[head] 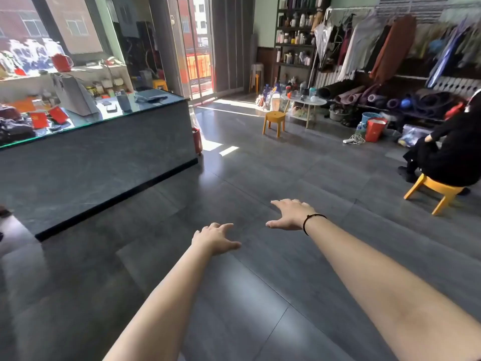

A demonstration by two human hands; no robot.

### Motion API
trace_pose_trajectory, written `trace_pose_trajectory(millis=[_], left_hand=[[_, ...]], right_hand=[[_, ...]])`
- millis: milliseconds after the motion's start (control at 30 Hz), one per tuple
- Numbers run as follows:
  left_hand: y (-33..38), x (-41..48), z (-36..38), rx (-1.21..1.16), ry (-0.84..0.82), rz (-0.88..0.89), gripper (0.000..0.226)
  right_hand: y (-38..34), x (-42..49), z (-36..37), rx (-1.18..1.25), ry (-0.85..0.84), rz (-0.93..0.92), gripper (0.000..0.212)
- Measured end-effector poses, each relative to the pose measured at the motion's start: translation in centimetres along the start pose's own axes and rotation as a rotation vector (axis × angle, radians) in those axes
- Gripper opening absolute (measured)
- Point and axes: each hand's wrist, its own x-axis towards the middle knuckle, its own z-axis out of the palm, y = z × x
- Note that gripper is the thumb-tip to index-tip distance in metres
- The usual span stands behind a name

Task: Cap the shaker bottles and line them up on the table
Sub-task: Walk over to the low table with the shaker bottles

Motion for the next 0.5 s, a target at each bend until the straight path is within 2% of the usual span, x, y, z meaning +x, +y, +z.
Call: trace_pose_trajectory(millis=[500], left_hand=[[6.4,8.1,0.1,0.059,-0.038,-0.008,0.073]], right_hand=[[6.8,7.3,-1.8,0.018,-0.04,-0.014,0.077]])
